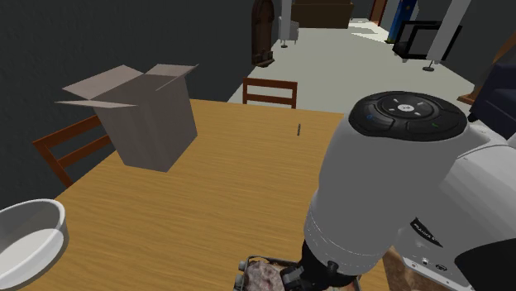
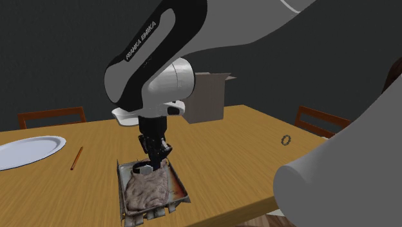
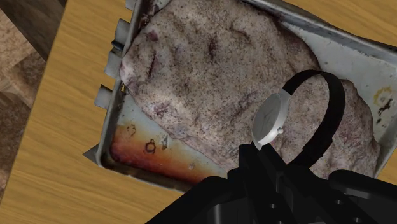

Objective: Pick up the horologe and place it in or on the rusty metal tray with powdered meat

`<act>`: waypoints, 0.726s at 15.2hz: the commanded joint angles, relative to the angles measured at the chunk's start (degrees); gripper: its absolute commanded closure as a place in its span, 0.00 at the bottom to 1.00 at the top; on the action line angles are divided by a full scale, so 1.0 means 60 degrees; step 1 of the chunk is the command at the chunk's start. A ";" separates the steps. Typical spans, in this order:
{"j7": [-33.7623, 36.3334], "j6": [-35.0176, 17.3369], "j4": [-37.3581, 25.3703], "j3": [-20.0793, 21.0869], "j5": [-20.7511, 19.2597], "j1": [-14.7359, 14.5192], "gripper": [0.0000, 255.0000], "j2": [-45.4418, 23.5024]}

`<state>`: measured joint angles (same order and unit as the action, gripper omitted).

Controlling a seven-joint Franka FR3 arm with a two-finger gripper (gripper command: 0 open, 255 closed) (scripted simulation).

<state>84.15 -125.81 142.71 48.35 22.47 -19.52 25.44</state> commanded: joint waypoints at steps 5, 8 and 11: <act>0.0000 -0.0029 0.0016 0.0010 0.0001 0.0003 1.00 -0.0012; 0.0000 -0.0029 0.0016 0.0010 0.0001 0.0003 0.00 -0.0012; 0.0000 -0.0029 0.0016 0.0010 0.0001 0.0003 0.00 -0.0012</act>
<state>84.15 -125.98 142.80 48.41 22.48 -19.50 25.37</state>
